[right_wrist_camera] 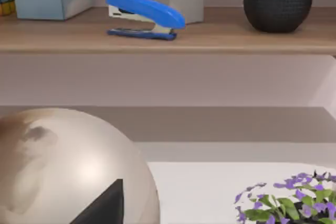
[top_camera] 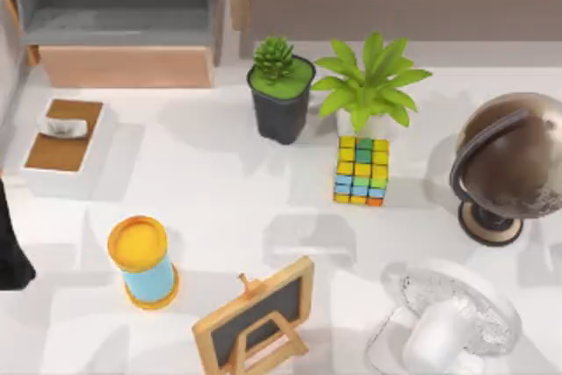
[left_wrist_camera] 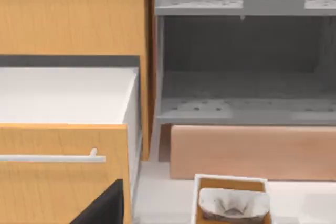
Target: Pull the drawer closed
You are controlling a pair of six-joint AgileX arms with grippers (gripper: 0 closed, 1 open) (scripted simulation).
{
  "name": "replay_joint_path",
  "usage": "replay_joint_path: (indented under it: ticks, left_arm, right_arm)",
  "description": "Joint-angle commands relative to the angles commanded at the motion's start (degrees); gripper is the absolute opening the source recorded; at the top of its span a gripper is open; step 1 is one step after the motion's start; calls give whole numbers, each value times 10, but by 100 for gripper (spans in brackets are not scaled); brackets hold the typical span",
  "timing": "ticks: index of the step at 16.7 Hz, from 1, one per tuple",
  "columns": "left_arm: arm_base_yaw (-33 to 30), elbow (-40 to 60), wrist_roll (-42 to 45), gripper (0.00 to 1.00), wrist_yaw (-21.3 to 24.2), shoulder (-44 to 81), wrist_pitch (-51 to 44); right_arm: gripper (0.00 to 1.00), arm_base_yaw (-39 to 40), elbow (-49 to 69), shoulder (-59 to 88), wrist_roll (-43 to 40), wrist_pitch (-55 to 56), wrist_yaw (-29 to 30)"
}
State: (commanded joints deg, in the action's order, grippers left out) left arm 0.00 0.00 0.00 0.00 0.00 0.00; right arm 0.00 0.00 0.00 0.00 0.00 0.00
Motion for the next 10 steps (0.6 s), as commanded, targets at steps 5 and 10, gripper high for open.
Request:
replay_joint_path:
  ticks: [5, 10]
  left_arm:
    - [-18, 28, 1, 100, -11, 38, 14]
    - [-77, 143, 3, 100, -67, 206, 75]
  right_arm:
    - [100, 0, 0, 0, 0, 0, 0]
    - [100, 0, 0, 0, 0, 0, 0]
